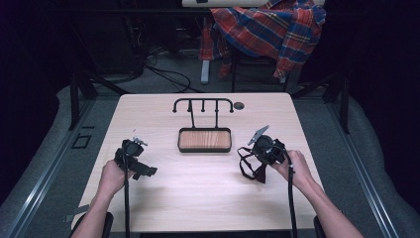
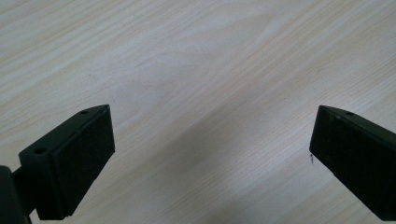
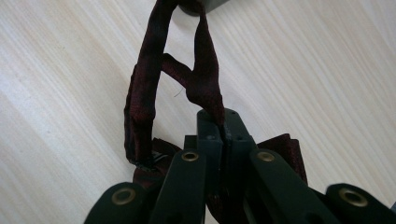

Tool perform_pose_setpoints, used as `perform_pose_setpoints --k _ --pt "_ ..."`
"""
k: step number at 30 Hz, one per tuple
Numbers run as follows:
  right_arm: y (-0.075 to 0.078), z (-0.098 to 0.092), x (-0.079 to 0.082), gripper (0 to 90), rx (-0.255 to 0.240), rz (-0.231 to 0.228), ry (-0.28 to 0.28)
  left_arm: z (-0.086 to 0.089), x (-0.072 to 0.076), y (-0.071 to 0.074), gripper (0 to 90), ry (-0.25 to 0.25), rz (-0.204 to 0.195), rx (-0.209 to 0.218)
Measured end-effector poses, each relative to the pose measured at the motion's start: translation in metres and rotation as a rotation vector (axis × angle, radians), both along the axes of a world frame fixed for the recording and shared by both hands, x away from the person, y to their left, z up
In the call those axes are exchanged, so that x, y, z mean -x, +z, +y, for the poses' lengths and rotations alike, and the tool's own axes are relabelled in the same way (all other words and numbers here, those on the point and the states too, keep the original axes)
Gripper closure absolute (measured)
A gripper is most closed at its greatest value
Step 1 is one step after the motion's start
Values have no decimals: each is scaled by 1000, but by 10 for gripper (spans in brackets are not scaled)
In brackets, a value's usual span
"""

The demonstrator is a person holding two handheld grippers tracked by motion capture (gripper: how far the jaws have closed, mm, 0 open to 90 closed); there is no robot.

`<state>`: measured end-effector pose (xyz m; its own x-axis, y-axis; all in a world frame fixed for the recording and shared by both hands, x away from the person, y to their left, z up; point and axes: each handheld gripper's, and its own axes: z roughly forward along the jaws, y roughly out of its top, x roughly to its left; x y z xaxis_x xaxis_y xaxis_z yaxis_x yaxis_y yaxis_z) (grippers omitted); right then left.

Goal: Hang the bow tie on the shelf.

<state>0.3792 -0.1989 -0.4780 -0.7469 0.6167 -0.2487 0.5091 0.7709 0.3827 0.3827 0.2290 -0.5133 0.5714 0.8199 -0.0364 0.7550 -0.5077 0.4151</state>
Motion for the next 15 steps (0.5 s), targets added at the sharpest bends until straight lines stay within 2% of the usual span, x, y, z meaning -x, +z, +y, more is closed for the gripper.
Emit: perform_pose_setpoints --k 8,15 --pt "8 -2 -4 885 -18 -20 -15 -1 0 1 1 0 3 -2" --pt "14 2 -10 885 -1 -34 -7 -1 0 1 1 1 3 -1"
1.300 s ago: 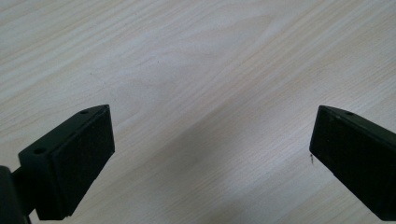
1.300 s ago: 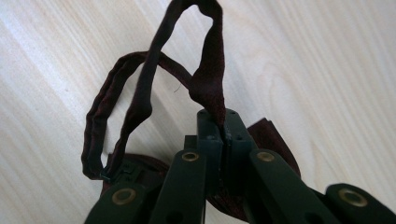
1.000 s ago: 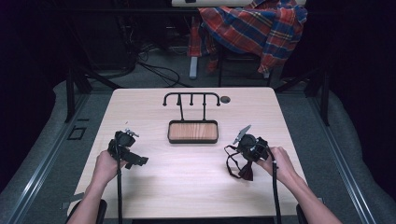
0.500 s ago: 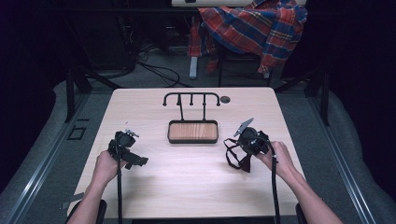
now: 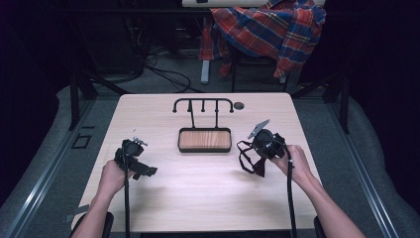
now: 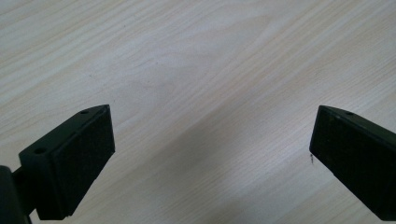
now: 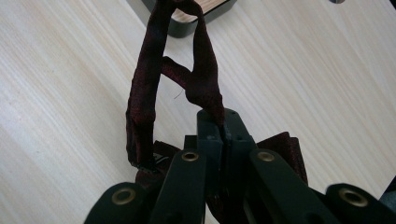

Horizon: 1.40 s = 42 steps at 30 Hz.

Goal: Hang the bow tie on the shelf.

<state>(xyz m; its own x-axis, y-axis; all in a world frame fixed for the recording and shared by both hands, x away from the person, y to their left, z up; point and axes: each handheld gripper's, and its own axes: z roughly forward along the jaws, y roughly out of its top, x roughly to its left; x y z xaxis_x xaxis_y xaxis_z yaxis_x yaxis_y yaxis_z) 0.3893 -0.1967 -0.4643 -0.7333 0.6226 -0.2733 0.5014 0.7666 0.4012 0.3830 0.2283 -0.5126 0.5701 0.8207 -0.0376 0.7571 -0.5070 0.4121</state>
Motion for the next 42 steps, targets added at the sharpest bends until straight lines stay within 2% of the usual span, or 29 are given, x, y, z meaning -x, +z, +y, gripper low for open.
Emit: perform_pose_setpoints --k 6,7,8,10,14,15,16,19,26,30,31,34,35,42 --pt "4 4 -5 885 -20 -20 -5 -2 0 0 1 -4 -7 1" --pt "3 5 -5 885 -44 -27 -12 -1 -1 0 1 -6 -5 2" --pt "7 5 -7 885 -6 -16 -1 -1 -1 0 1 -6 -5 3" --pt "6 6 -8 885 -26 -23 -6 -1 -1 0 1 -3 -6 4" --pt "10 8 -11 885 -23 -28 -1 -1 -2 0 1 -2 -4 5" --pt "8 9 -12 885 -58 -39 -6 -1 -2 0 1 0 -3 5" --pt "11 10 -13 885 -28 -31 3 -1 -3 0 1 3 -3 4" --pt "13 13 -16 885 -50 -39 5 -1 -3 0 1 5 -3 9" --pt "20 18 -22 885 -64 -59 7 0 -1 -1 1 5 -1 5" --pt "22 21 -22 885 -67 -70 11 1 0 0 1 10 -5 6" --pt "24 21 -22 885 -51 -69 16 1 0 0 1 7 -5 7" --pt "27 24 -22 884 -51 -75 17 0 0 0 1 0 -1 5" --pt "27 25 -22 885 -66 -79 15 0 0 0 1 1 0 5" --pt "31 32 -29 884 -60 -85 23 0 0 0 1 0 -1 6"
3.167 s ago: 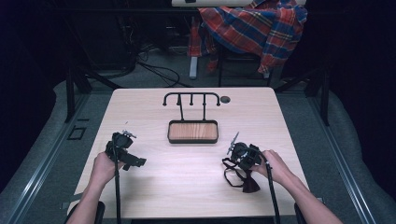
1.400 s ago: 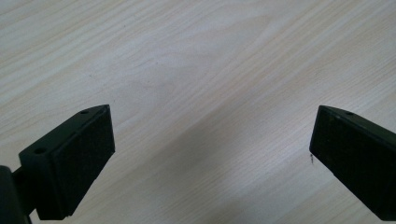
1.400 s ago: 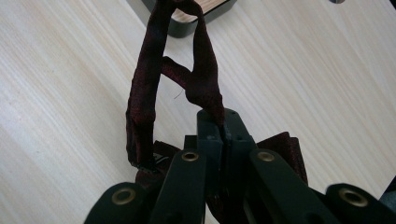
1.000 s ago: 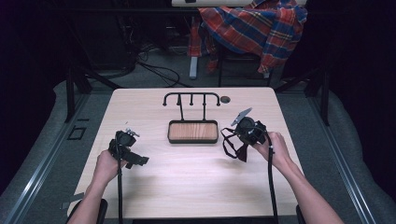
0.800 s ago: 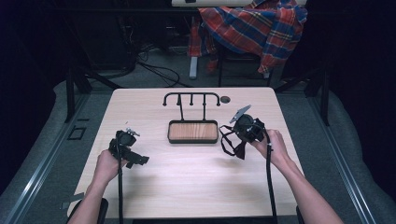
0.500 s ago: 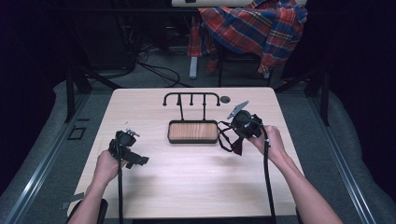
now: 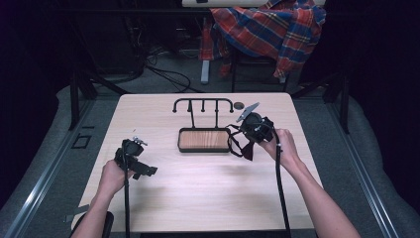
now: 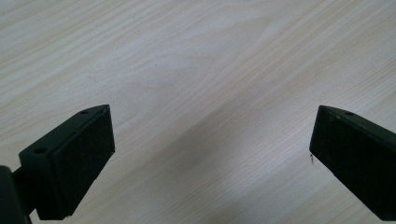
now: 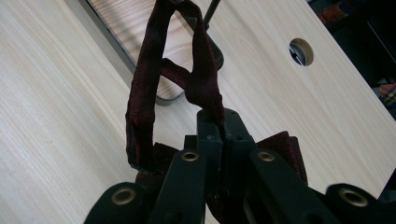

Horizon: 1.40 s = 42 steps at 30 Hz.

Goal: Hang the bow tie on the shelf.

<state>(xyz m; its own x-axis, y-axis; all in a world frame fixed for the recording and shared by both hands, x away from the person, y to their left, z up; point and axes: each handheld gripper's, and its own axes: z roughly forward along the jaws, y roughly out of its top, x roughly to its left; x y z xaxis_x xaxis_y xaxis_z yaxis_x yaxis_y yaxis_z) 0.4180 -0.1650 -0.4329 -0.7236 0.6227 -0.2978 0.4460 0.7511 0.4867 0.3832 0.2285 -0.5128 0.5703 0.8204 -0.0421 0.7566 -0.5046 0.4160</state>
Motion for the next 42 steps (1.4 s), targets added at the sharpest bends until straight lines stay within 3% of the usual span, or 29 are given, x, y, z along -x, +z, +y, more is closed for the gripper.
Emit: perform_pose_setpoints --k 18,42 --pt "21 9 -8 884 -34 -61 -4 1 1 0 1 -3 -3 -3" --pt "48 14 -25 883 -62 -102 -22 1 1 0 1 -2 2 -1"
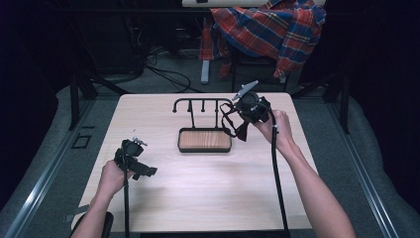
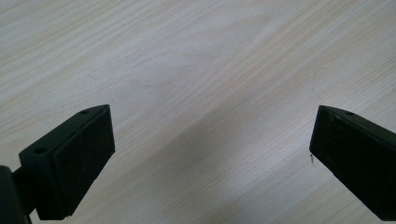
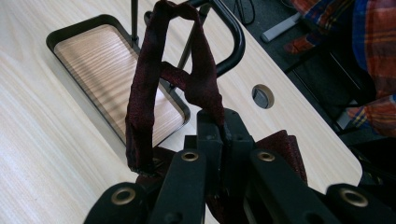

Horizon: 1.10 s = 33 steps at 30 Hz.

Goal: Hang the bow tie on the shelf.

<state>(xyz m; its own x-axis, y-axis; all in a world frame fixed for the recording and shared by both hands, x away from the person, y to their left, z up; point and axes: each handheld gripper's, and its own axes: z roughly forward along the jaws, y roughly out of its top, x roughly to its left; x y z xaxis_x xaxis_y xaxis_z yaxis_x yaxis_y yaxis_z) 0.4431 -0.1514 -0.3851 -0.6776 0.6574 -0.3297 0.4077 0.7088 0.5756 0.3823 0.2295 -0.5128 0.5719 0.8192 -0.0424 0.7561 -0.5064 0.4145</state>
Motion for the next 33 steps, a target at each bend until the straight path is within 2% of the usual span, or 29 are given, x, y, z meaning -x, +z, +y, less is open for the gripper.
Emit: perform_pose_setpoints --k 6,13,19,26,33 --pt "3 1 -7 883 -6 -2 -17 0 0 0 1 0 1 -1" --pt "-1 -1 -19 882 -23 9 -57 0 0 -1 1 -3 3 -2" --pt "-14 -5 -34 880 -21 28 -104 -1 0 -1 2 -3 2 -10" --pt "-29 -7 -39 875 -14 33 -120 -1 0 -1 2 -5 2 -14" --pt "-46 -11 -46 872 -46 85 -135 -1 0 -1 3 -1 3 -18"
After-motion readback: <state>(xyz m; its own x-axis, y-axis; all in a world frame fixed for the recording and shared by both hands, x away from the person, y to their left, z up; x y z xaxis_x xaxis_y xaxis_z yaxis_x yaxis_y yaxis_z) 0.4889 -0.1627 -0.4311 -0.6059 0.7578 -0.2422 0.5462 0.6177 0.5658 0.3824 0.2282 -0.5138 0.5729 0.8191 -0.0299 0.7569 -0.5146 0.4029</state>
